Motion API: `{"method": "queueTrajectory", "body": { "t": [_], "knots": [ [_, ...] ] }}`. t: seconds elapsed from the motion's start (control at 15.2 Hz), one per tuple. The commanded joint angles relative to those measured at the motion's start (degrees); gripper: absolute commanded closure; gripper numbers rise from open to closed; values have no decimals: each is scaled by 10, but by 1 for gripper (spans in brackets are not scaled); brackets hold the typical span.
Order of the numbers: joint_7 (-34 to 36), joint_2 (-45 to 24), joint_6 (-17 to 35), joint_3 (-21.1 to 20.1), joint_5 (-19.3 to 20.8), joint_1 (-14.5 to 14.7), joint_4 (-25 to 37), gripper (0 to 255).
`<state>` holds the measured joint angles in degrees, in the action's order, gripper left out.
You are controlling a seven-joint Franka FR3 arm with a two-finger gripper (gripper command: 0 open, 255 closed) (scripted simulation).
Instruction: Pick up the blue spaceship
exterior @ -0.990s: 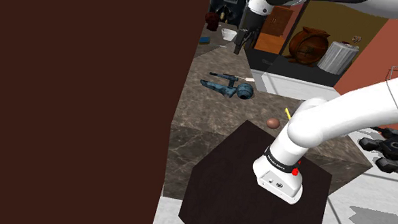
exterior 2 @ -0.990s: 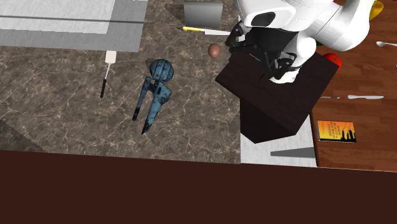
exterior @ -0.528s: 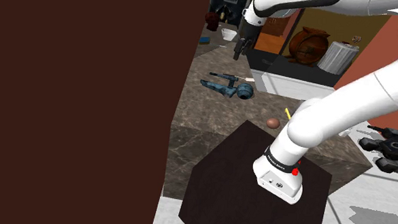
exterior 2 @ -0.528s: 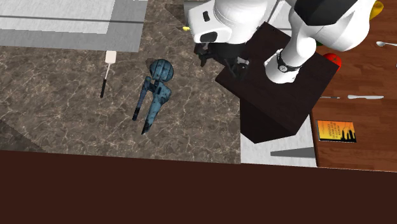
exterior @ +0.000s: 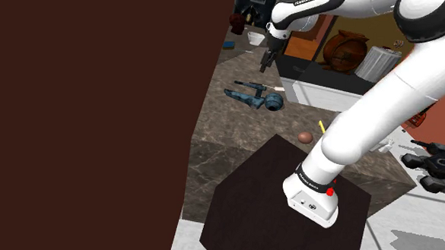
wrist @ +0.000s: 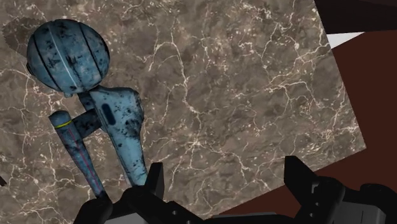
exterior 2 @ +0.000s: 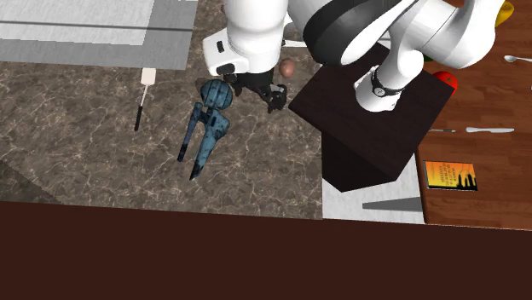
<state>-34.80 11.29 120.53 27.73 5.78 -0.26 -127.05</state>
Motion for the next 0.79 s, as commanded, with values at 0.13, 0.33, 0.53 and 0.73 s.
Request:
{"method": "queueTrajectory", "body": {
  "t": [0.13, 0.33, 0.53, 0.73],
  "knots": [
    [-87, -99, 30, 34, -53, -3, 51, 0],
    [-152, -176, 40, 44, -103, -17, 98, 0],
    [-211, -253, 42, 41, -150, -43, 154, 0],
    [-260, -329, 35, 30, -190, -76, 217, 0]
  ]
}}
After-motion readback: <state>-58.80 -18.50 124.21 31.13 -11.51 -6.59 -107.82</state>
